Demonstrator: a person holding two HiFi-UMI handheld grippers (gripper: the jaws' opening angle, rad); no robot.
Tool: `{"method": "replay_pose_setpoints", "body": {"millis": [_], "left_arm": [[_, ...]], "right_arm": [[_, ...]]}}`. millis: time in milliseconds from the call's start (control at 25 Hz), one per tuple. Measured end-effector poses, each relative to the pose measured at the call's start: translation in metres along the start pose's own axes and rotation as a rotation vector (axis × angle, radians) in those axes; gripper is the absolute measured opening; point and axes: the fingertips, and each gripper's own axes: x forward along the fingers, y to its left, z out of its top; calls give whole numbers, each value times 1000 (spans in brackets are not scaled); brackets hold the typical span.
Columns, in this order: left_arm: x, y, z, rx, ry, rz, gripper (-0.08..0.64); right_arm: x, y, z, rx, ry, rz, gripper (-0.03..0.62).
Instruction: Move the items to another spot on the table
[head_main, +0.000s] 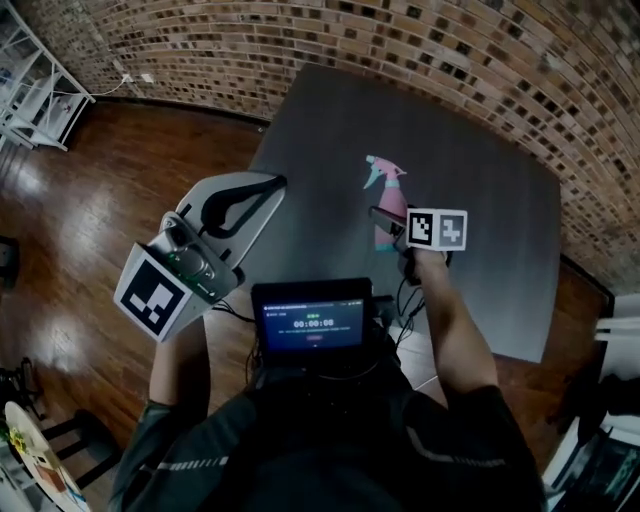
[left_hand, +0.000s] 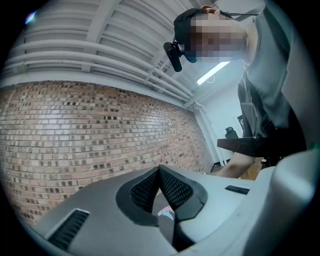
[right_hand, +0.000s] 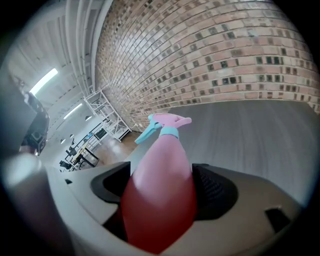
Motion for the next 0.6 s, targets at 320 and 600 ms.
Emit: {"method": "replay_pose_setpoints", "body": {"millis": [320,600], "left_arm": [[-51,2,-16,2,29,162,-3],[-74,13,0,6,131,340,-3]], "right_arm": [[59,53,1,-145,82,101,393],[95,111,7,-238,176,257,393]]}}
